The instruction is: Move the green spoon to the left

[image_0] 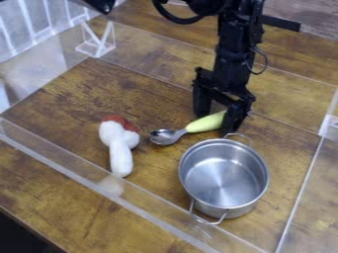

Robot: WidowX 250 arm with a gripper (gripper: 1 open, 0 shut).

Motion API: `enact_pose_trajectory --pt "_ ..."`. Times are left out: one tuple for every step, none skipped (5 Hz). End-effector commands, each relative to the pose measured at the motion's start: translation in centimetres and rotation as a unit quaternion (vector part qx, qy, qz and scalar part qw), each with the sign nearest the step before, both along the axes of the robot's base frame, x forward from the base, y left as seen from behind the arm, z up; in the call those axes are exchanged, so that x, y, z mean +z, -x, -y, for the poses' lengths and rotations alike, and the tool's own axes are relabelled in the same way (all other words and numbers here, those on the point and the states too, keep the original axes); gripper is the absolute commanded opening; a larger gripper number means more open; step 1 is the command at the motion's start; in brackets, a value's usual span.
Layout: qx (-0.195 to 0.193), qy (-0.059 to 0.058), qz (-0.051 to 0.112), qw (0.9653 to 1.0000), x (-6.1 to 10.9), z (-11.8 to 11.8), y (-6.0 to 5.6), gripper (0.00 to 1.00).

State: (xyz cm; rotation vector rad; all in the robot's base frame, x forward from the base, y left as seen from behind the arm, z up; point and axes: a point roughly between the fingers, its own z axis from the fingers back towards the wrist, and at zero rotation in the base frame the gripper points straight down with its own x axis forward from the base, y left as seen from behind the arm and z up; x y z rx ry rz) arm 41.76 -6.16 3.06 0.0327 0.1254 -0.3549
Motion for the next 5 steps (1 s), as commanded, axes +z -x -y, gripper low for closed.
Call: enact_pose_trajectory --pt "0.009 0.006 0.025 0.9996 1.8 -0.6 -0.9 0.00" --pt "0.011 0.008 0.024 0.9996 1.6 -0.7 -1.0 0.00" --pt "0.012 0.027 0.032 0.9991 2.2 -0.6 -1.1 0.00" --pt "0.010 0.045 0.041 0.9981 3.0 -0.3 -1.0 0.00" --pt "0.007 0.056 0.048 0.9972 3.9 0.0 -1.0 0.00"
